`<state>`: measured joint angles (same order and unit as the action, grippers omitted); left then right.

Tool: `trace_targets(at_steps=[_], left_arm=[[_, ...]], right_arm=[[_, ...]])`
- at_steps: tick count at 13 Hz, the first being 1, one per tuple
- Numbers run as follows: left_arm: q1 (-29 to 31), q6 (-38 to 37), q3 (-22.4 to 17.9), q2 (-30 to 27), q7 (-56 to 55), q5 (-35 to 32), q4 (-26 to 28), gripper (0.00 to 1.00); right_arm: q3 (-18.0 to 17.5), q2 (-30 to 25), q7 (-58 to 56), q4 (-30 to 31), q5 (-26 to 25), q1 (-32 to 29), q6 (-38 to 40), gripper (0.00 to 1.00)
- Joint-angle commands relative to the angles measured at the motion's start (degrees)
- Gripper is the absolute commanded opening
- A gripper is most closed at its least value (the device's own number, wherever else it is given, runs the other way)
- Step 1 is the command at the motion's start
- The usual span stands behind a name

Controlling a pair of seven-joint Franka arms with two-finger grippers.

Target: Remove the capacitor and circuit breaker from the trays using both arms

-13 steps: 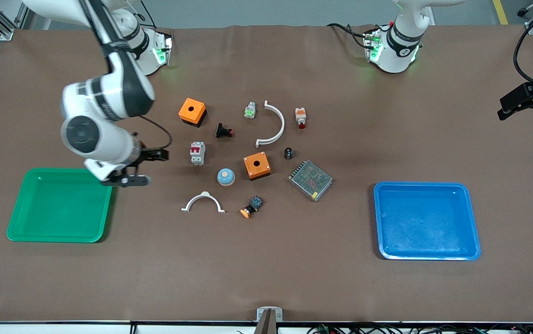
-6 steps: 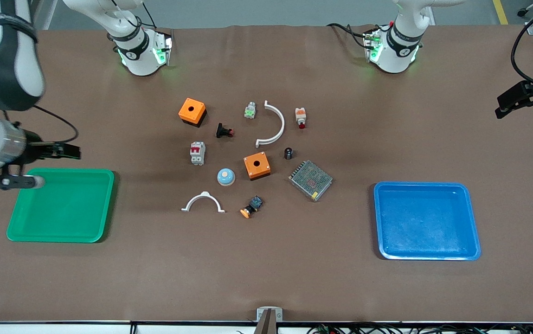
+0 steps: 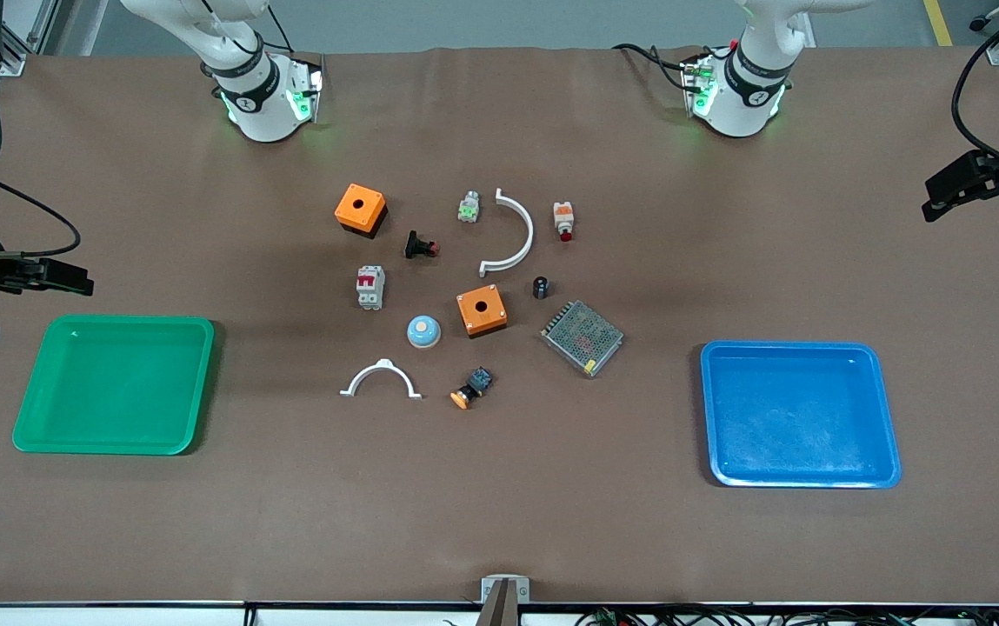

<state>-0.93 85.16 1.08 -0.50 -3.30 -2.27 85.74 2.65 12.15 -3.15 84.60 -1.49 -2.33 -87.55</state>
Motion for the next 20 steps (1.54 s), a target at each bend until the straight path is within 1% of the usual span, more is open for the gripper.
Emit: trace_targets(at_steps=[1,2,4,5,8,9,10,12,14,15,18,20], left_arm=[[-0.2,-0.4,0.2,-1.3,-0.1,-0.8,0.7,1.00],[-0.3,-0.3,0.3,-1.3,-0.3,-0.7,0.7,1.00],[-0.2,-0.3,1.8,-1.3,-3.3,-0.6,0.8,1.00],[-0.2,-0.3,2.5,-1.4,-4.0,-0.5,0.9,1.00],[-0.1,0.2,3.0,-1.3,-4.0,0.2,1.7,1.00],[-0.2,0.3,3.1,-1.4,-4.0,0.3,2.1,1.00],[-0.2,0.3,3.3,-1.5,-4.0,0.3,2.1,1.00],[-0.1,0.4,3.6,-2.5,-4.0,0.3,3.5,1.00],[0.0,3.0,3.6,-4.8,-4.1,0.3,7.4,1.00],[-0.1,3.3,3.6,-4.9,-4.1,0.3,7.7,1.00],[-0.4,3.2,3.6,-4.2,-3.7,0.3,7.0,1.00],[-0.6,3.1,3.6,-2.2,-2.9,0.3,4.6,1.00]], right_arm=[[-1.2,0.6,-0.5,-1.3,0.2,-1.0,0.7,1.00],[-1.2,0.8,-0.4,-1.4,-0.1,-0.8,0.6,1.00],[-1.5,1.3,0.1,-3.6,-0.1,-0.1,0.4,1.00],[-1.6,1.3,0.0,-3.8,-0.1,0.3,0.4,1.00],[-1.7,1.3,-0.5,-5.2,0.1,1.3,0.8,1.00],[-1.9,1.2,-0.3,-5.1,0.8,1.1,1.1,1.00],[-1.5,0.5,0.1,-4.5,3.0,0.9,2.5,1.00],[-1.4,-2.1,0.1,-3.6,3.7,0.6,3.7,1.00],[-1.3,-6.5,0.0,0.4,3.7,0.6,2.9,1.00],[-1.3,-8.1,0.0,2.0,3.7,0.6,2.7,1.00],[-1.2,-12.4,0.0,5.8,3.7,0.0,2.6,1.00],[-1.2,-14.0,-0.4,6.4,3.7,-0.7,2.7,1.00]])
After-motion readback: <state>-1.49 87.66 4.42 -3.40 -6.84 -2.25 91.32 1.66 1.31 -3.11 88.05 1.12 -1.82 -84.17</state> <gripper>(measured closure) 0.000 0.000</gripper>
